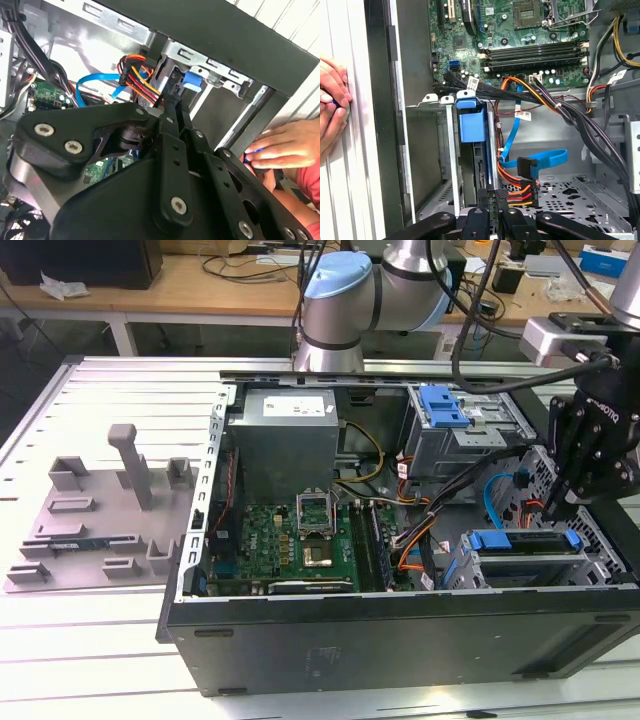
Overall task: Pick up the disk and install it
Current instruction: 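Insert the first disk wire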
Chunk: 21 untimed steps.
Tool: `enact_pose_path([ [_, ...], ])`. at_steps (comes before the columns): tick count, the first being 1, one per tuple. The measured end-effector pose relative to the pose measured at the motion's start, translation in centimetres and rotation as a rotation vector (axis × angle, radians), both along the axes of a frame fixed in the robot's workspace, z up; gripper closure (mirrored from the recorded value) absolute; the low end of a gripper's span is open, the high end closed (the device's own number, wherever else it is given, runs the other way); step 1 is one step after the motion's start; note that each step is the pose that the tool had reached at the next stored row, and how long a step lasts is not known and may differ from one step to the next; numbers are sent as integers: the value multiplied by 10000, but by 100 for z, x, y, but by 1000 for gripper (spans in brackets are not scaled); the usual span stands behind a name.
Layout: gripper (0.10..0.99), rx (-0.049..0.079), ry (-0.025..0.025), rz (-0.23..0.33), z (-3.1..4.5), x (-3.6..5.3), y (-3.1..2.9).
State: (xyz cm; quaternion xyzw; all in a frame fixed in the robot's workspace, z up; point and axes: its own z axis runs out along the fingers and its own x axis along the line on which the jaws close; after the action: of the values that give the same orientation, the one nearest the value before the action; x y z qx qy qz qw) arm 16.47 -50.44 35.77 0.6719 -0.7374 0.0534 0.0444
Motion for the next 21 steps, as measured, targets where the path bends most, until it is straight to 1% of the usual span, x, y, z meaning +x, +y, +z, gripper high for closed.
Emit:
enact_pose_path([
  [8, 918, 1, 0, 0, -3, -1, -8],
  [16, 918, 1, -4, 0, -20, -10, -63],
  [21, 918, -1, -5, 0, -29, -11, -73],
])
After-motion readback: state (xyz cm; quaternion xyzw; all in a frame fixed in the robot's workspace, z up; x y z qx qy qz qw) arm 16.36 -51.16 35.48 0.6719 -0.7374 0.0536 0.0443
